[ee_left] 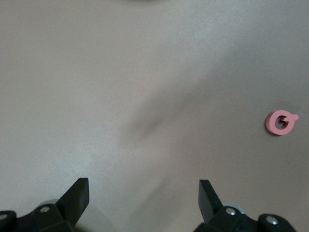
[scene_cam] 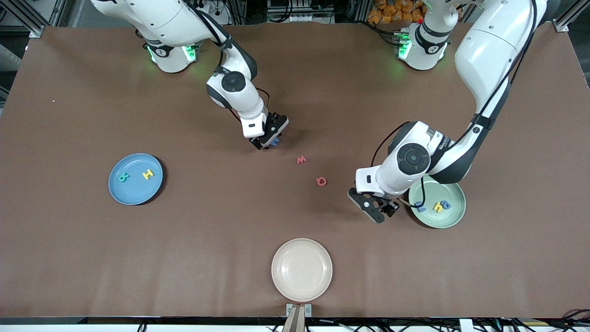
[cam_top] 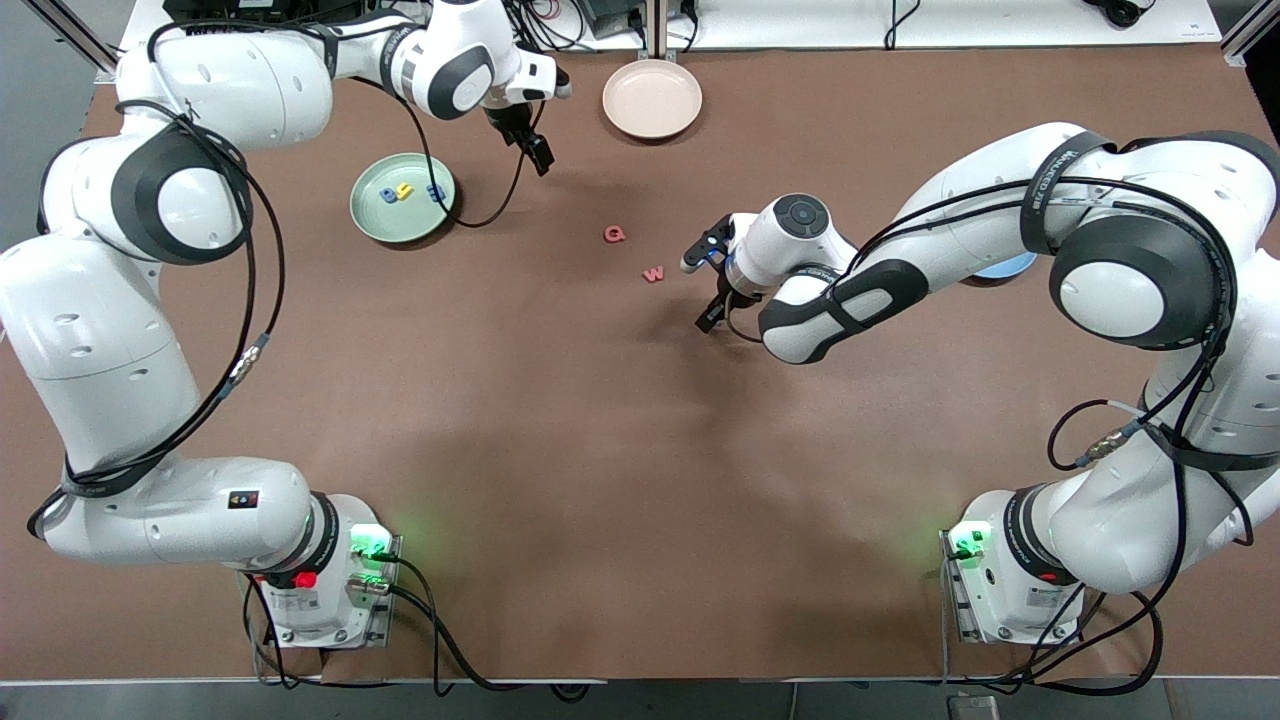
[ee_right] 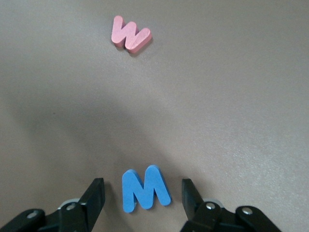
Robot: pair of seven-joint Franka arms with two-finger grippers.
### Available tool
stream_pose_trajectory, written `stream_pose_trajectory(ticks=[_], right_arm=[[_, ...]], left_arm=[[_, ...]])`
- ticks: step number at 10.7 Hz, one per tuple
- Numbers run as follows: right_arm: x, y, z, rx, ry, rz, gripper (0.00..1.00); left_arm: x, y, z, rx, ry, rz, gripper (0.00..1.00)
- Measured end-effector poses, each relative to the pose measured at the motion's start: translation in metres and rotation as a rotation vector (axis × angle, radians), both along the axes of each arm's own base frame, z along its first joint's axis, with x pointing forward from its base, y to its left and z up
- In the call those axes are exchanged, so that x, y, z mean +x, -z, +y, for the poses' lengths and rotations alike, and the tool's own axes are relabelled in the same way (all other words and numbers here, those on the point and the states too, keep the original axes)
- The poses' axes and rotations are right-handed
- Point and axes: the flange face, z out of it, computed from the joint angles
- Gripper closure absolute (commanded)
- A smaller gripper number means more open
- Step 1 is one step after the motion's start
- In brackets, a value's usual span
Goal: Sort uppercase to blue plate, lowercase to green plate
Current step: 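Close the right gripper on the blue M and lift it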
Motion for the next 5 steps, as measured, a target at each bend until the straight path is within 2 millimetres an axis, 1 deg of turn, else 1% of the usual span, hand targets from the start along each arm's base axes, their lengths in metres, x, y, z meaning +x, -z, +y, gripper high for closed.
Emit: stream_pose_trajectory(ticks=[2,5], right_arm=[[0.0028,-0.0005,0.0,0.002,0.003,-0.003,0.62],[0.0029,-0.0011,0.0021,0.005,0.001,-0.005,0.72]], left_arm=[[0.001,-0.0001,0.0021,0.0,-0.003,0.0,0.0],[0.0009,-0.0004,0.0019,0.0,-0.003,-0.001,0.0]])
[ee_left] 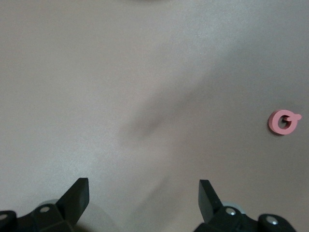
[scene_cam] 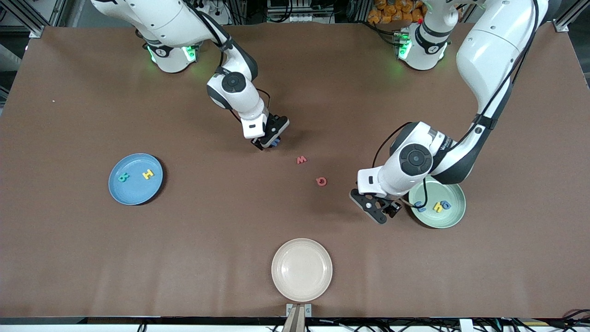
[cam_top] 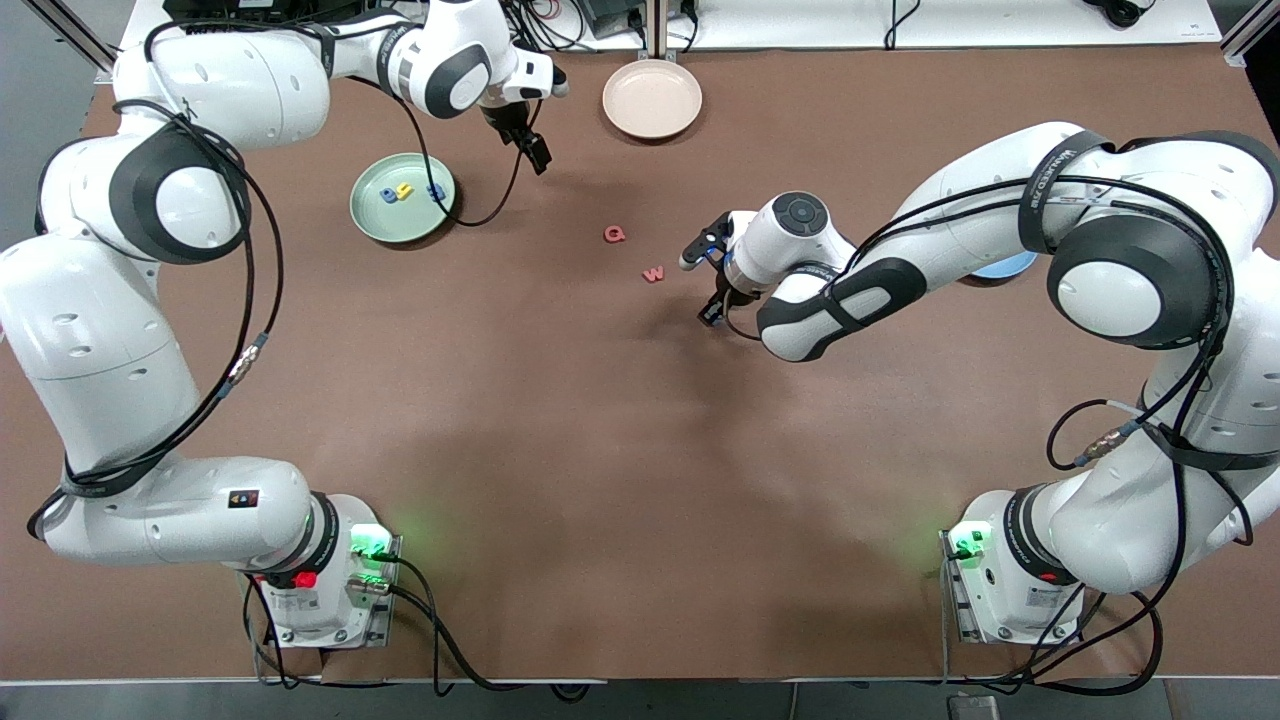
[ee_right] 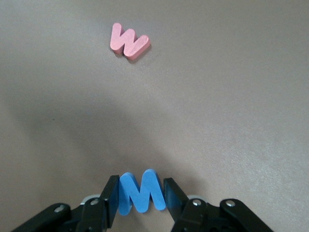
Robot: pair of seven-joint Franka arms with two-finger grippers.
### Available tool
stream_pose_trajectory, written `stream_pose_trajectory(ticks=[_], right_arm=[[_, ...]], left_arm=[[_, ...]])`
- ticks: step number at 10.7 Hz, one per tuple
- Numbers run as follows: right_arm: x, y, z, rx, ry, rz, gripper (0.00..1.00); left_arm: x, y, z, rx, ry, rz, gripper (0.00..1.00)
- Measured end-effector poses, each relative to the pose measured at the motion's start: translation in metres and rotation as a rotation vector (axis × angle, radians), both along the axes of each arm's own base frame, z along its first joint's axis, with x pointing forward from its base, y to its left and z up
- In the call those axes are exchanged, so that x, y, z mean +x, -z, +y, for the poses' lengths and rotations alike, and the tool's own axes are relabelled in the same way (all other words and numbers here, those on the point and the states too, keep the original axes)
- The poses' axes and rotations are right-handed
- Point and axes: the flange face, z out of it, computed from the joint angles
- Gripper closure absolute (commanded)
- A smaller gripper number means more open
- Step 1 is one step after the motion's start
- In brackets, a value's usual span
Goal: Sort uppercase to blue plate, lowercase to green plate
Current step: 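Close the right gripper on the blue M and lift it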
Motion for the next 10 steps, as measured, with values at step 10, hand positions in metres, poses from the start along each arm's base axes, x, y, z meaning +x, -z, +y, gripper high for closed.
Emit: stream_pose_trajectory(ticks=[10], right_arm=[[0.043,-0.006,-0.029,-0.03,0.033,-0.022,0.72]], left_arm=[[-0.001,-0.001,-0.003,-0.001,0.005,0.0,0.0]])
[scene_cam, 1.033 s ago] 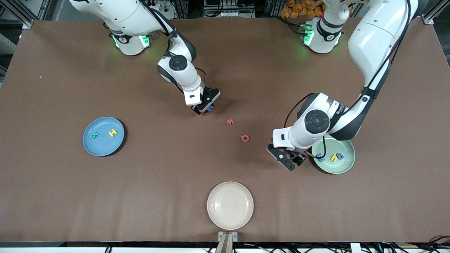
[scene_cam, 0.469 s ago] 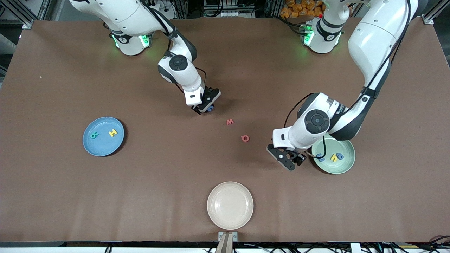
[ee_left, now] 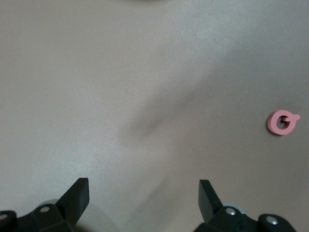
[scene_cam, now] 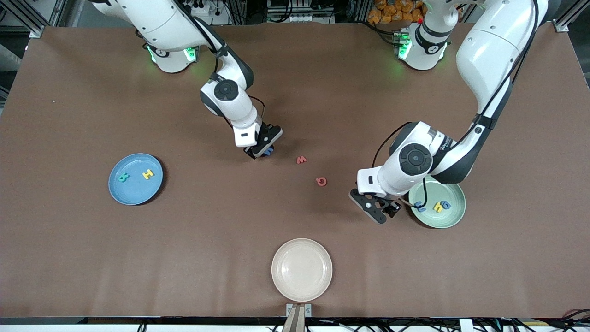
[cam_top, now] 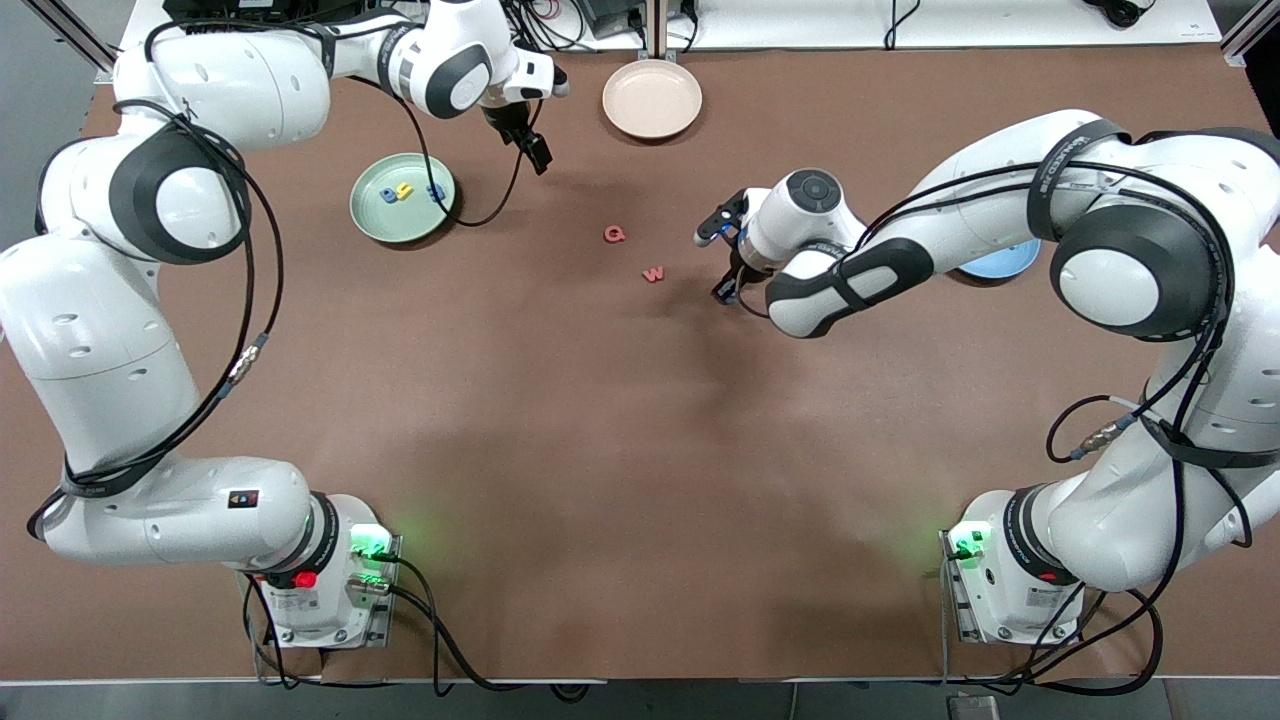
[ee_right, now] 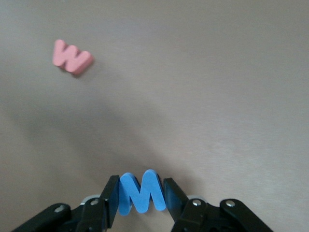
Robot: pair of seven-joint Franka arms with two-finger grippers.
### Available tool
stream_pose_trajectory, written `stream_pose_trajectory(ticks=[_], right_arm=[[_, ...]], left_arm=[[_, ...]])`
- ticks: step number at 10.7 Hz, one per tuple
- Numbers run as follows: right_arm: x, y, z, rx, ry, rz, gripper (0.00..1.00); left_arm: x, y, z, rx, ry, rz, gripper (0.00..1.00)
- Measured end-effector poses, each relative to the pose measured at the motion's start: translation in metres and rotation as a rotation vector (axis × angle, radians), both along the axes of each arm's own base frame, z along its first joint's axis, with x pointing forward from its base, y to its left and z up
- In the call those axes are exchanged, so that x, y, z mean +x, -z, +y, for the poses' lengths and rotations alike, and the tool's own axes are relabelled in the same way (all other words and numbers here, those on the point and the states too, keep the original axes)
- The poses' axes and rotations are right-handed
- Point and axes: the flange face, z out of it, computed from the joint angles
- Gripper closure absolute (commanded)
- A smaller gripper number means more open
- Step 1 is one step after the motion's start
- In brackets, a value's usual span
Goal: Sort uppercase to blue plate, lowercase to green plate
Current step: 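Close the right gripper on the blue M and lift it, then place the blue M on the blue plate while the left gripper reaches pink w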
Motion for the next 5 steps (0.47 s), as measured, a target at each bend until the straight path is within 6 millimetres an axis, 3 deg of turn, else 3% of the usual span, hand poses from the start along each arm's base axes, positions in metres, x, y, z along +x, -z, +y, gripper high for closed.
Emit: stream_pose_trajectory(ticks=[3,5], right_arm=[[0.025,-0.007,-0.026,-0.037,-0.038,-0.007,0.72],[0.05,-0.014,-0.062,-0.074,-0.078,-0.014,0.72]], left_arm=[[-0.008,0.001,-0.014,0.0,0.023,0.004,0.0],[-0.019,0.003,-0.036,0.001,0.052,0.008,0.0]])
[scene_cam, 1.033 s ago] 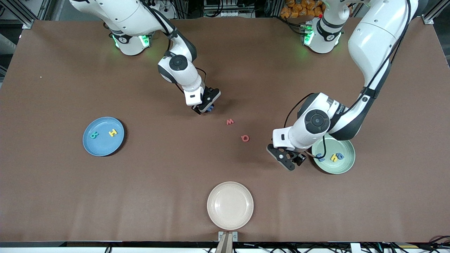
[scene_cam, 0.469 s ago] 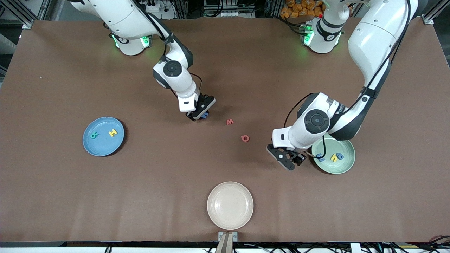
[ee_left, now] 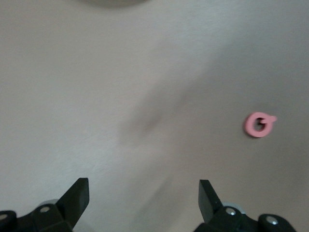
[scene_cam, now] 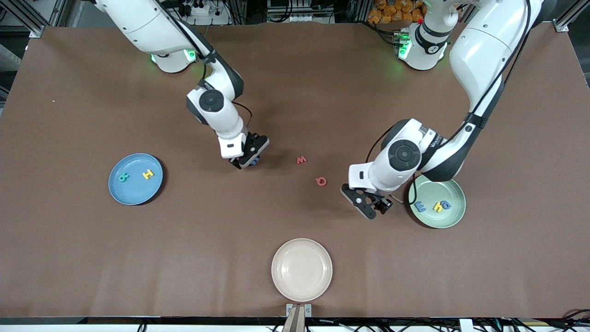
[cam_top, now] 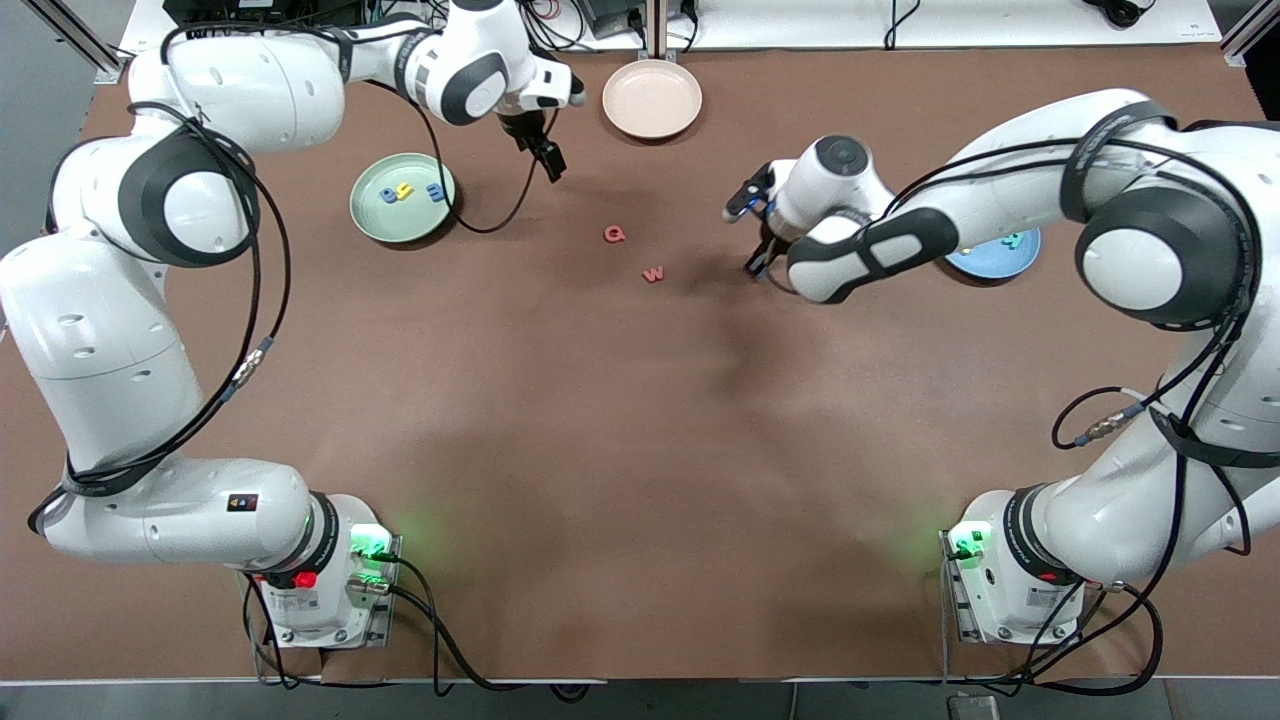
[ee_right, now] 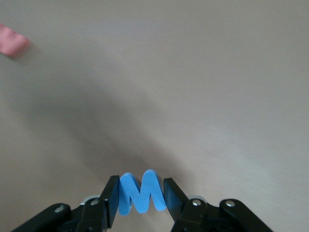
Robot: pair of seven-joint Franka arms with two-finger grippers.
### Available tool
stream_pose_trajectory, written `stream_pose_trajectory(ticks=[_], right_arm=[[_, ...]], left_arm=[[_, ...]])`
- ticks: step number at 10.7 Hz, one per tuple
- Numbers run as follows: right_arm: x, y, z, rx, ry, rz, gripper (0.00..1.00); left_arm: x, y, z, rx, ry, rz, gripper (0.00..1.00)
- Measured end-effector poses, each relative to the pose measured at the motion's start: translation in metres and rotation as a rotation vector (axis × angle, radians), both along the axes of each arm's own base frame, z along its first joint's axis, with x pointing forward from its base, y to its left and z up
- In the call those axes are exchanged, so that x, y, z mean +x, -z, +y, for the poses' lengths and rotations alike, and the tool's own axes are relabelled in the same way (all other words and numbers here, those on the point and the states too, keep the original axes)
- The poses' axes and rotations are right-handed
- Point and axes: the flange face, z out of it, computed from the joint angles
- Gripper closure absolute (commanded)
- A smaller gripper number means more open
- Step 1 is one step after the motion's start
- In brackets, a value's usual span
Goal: Sort uppercase to blue plate, lowercase to green plate
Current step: 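Place the blue M on the blue plate while the left gripper reaches pink w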
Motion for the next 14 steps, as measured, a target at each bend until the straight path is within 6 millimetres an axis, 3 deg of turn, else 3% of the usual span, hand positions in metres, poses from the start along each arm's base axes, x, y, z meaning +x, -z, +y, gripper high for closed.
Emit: stream_pose_trajectory(ticks=[2,5,7,9,10,12,14], right_arm=[[0.027,-0.003,-0.051,-0.039,-0.055,-0.002,0.71],[0.071,-0.006,-0.153,-0.11,-0.139,0.046,0.71],[0.099,-0.023,-0.214,-0.13,-0.16,0.137,0.71],[0.119,-0.047,-0.26,-0.11,-0.184,0.203,0.7],[0.124,-0.051,-0.281,-0.108,-0.204,0.206,0.7],[0.12,-0.043,-0.339,-0.124,-0.215,0.234,0.7],[0.101,-0.027,-0.383,-0.109,-0.183,0.36,0.7]], left_arm=[[-0.016,0.003,-0.027,0.0,0.016,0.007,0.0],[-0.05,0.02,-0.075,0.001,0.093,0.032,0.0],[-0.077,0.033,-0.115,-0.007,0.169,0.013,0.0],[-0.095,0.047,-0.136,-0.007,0.211,0.014,0.0],[-0.105,0.054,-0.146,-0.008,0.23,0.022,0.0],[-0.119,0.066,-0.16,-0.017,0.256,0.028,0.0],[-0.121,0.069,-0.161,-0.017,0.259,0.03,0.0]])
